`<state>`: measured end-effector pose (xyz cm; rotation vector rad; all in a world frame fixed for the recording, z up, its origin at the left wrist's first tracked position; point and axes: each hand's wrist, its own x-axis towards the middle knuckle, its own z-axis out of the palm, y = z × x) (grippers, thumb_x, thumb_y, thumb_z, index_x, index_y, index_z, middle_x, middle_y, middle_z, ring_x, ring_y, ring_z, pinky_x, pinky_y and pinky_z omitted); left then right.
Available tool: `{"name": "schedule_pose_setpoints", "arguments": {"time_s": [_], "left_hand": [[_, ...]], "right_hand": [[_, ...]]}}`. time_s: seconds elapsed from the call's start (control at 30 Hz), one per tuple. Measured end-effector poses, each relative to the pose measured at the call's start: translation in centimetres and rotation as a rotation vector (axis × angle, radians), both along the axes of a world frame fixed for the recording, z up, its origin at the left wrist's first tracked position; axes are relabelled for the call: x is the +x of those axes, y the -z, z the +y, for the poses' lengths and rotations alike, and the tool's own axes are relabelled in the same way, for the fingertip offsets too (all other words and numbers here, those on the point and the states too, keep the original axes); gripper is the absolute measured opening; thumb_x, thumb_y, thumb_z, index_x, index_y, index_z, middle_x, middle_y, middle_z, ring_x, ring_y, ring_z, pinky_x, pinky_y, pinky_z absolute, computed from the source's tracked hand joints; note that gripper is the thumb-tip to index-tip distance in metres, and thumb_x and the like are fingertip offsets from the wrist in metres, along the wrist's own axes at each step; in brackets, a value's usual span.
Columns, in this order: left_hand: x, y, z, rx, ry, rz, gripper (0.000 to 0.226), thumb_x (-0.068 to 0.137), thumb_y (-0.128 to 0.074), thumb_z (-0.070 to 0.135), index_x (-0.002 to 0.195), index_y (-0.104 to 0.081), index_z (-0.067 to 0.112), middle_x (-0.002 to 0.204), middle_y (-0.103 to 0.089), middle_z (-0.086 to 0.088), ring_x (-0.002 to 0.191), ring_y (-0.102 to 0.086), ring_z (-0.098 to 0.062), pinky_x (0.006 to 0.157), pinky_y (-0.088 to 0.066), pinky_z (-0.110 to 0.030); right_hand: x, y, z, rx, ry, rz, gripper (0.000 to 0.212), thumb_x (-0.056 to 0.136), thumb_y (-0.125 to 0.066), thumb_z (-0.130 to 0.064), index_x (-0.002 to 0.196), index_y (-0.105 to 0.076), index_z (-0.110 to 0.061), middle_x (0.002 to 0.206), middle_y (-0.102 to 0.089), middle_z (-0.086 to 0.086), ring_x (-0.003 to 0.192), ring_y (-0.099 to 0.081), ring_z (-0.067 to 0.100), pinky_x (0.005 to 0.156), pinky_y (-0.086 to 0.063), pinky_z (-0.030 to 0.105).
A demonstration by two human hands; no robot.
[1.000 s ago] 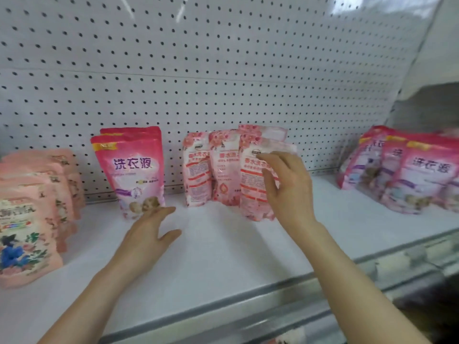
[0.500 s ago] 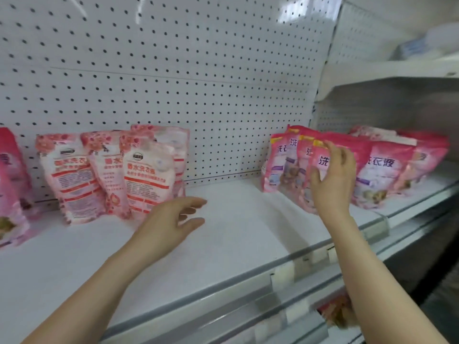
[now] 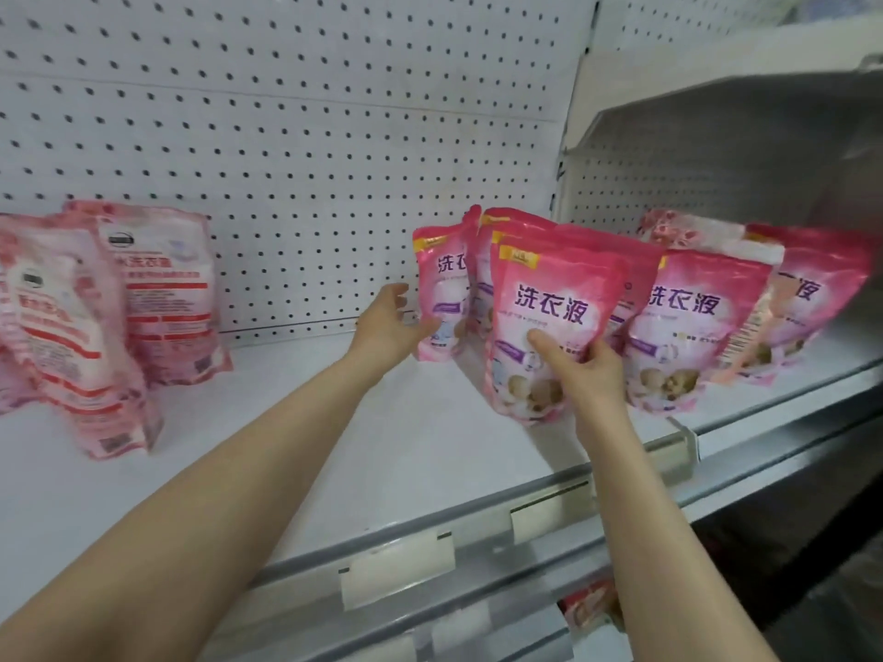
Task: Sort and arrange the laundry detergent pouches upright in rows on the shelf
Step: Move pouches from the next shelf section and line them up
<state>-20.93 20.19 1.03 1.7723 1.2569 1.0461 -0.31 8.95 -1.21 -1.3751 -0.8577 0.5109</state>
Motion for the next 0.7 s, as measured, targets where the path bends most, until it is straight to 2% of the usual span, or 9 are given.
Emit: {"name": "schedule_pose_setpoints", "arguments": {"time_s": [0.07, 0.17, 0.23, 0.37, 0.5, 0.6, 0.7], "left_hand": [[1.6, 0.2, 1.5, -0.003, -0.037, -0.045, 0.079, 0.072, -0.081, 0.035, 0.137, -0.041, 0.015, 0.131, -0.056, -0.004, 0.115, -0.058, -0.022, 0.097, -0.049, -0.039], [3.9, 0.9, 3.1, -0.018, -0.08, -0.085, 0.079, 0.065, -0.086, 0.036, 0.129, -0.045, 0.014, 0.116, -0.063, -0.002, 0.101, -0.063, -0.021, 0.09, -0.053, -0.04], [5.2, 1.6, 4.0, -0.029, -0.111, -0.112, 0.074, 0.064, -0.086, 0.035, 0.124, -0.048, 0.014, 0.112, -0.064, -0.002, 0.097, -0.063, -0.021, 0.087, -0.053, -0.037], [5.8, 2.6, 5.1, -0.02, -0.199, -0.13, 0.056, 0.069, -0.082, 0.037, 0.116, -0.059, 0.016, 0.108, -0.069, -0.004, 0.097, -0.066, -0.024, 0.087, -0.055, -0.041], [4.2, 2.2, 3.5, -0.052, -0.188, -0.209, 0.053, 0.071, -0.084, 0.026, 0.116, -0.06, 0.015, 0.103, -0.069, 0.001, 0.092, -0.067, -0.02, 0.084, -0.056, -0.038], [1.8, 1.9, 0.5, -0.127, -0.109, -0.392, 0.052, 0.069, -0.084, 0.011, 0.116, -0.061, 0.011, 0.105, -0.071, -0.003, 0.093, -0.07, -0.02, 0.08, -0.058, -0.038], [-1.7, 1.4, -2.7, -0.156, -0.074, -0.487, 0.046, 0.071, -0.08, 0.004, 0.113, -0.063, 0.009, 0.104, -0.073, -0.006, 0.089, -0.072, -0.021, 0.076, -0.06, -0.038]], "right_hand": [[0.6, 0.5, 0.4, -0.001, -0.011, 0.03, 0.061, 0.053, -0.087, -0.049, 0.105, -0.071, -0.021, 0.106, -0.076, -0.004, 0.099, -0.072, 0.016, 0.093, -0.056, 0.045], [1.0, 1.1, 0.6, 0.007, -0.047, 0.05, 0.044, 0.064, -0.087, -0.038, 0.102, -0.071, -0.024, 0.106, -0.076, -0.003, 0.099, -0.072, 0.016, 0.093, -0.056, 0.046], [1.3, 1.3, 0.7, 0.007, -0.052, 0.053, 0.037, 0.069, -0.087, -0.033, 0.101, -0.071, -0.023, 0.106, -0.076, -0.002, 0.099, -0.072, 0.016, 0.093, -0.056, 0.046], [1.9, 1.0, 0.7, 0.017, -0.037, 0.122, 0.031, 0.076, -0.084, -0.027, 0.101, -0.066, -0.027, 0.109, -0.074, -0.004, 0.101, -0.07, 0.014, 0.097, -0.054, 0.044], [1.6, 1.1, 0.3, 0.106, 0.006, 0.174, 0.047, 0.08, -0.08, -0.023, 0.123, -0.061, -0.021, 0.114, -0.072, -0.007, 0.106, -0.068, 0.011, 0.1, -0.052, 0.042], [0.7, 0.9, -0.1, 0.154, 0.038, 0.203, 0.036, 0.082, -0.078, -0.019, 0.116, -0.064, -0.022, 0.11, -0.073, -0.006, 0.102, -0.07, 0.01, 0.097, -0.054, 0.042], [-0.9, 0.5, -0.6, 0.169, -0.022, 0.265, 0.03, 0.084, -0.077, -0.018, 0.111, -0.066, -0.022, 0.107, -0.075, -0.003, 0.099, -0.072, 0.015, 0.093, -0.056, 0.045]]}}
